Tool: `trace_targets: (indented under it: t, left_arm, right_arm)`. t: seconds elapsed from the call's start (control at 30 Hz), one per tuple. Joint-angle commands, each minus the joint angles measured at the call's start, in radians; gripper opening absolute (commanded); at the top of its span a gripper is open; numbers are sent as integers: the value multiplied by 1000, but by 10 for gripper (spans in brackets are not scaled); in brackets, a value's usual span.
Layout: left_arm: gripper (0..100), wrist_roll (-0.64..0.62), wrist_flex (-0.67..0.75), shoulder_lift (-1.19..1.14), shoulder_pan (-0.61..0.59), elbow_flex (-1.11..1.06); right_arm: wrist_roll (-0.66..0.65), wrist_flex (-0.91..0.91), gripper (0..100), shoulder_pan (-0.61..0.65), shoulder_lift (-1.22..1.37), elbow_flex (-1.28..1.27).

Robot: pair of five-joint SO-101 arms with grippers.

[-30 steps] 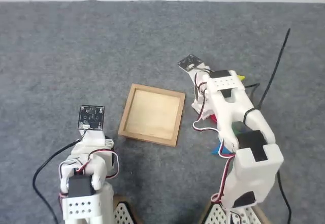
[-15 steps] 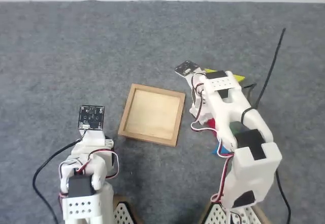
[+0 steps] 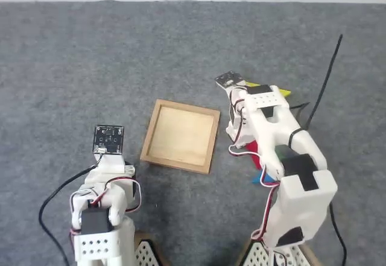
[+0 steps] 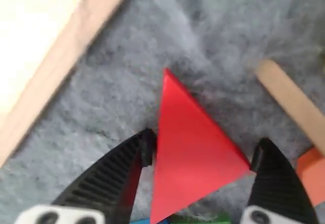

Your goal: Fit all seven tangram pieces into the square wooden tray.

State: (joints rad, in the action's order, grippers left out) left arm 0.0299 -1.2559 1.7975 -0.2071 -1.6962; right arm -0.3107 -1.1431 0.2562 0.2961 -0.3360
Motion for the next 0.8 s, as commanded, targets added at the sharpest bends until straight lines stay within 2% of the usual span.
trace_targets:
  t: [0.0,0.17,0.3,0.47,0.63,0.77]
  left_arm:
    - [18,-17,-5,18,-5,13]
    - [18,-17,-5,18,-5,13]
    - [18,-17,-5,18,-5,13]
    - [18,-17,-5,18,-5,13]
    - [18,-17,-5,18,-5,13]
    - [18,-17,-5,18,-5,13]
  right_arm:
    - [17,13,333,-15,-47,-61]
    - [21,13,328,-27,-56,-97]
    - [21,13,258,-16,-58,-97]
    - [23,31,247,-16,-67,-100]
    - [23,90,246,-12,-216,-189]
    - [23,107,245,50,-372,-295]
